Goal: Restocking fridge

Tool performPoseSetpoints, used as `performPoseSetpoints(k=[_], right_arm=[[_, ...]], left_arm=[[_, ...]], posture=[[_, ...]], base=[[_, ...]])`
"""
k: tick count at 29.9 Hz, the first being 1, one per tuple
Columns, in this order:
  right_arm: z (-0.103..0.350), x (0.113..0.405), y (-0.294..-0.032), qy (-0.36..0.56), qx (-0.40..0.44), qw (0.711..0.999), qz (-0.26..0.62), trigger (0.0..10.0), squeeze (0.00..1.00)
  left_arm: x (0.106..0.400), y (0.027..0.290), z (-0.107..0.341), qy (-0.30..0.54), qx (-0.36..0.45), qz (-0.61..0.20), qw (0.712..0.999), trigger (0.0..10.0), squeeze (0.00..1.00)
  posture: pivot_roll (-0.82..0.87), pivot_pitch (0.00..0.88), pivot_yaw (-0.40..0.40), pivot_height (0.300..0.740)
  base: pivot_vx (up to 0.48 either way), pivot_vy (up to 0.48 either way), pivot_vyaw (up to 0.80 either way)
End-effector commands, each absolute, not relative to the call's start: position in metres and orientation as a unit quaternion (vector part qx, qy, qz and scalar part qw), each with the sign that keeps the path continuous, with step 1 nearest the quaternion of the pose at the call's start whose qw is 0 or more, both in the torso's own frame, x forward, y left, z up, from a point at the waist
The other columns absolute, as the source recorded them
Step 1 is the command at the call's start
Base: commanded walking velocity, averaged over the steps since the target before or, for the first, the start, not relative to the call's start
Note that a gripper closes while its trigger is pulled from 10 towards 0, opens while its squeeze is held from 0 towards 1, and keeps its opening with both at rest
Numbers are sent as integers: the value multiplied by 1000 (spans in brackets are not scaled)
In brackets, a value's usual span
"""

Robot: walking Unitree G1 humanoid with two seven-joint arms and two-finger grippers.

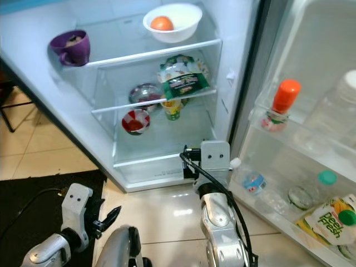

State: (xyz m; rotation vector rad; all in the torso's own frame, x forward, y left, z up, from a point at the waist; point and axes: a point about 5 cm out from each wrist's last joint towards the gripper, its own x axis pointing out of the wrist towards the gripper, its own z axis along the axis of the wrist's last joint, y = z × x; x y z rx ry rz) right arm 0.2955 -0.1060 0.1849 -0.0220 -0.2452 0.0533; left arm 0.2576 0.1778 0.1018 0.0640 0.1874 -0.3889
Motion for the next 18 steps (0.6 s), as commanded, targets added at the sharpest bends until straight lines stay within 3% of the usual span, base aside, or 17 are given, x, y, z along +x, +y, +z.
performPoseSetpoints(k=[1, 18], right_arm=[[181, 294, -103, -117, -4, 993, 33, 10000, 0], [203, 292, -88, -168, -36, 979, 111, 10000, 0]], left_arm=[[254, 185, 100, 103, 48, -186, 976, 10000, 0], [258, 156, 127, 65, 37, -188, 979, 10000, 0]], posture=[[-22, 256, 158, 595], [-71, 161, 88, 595]], base=[[0, 0, 0], [0, 0, 0]])
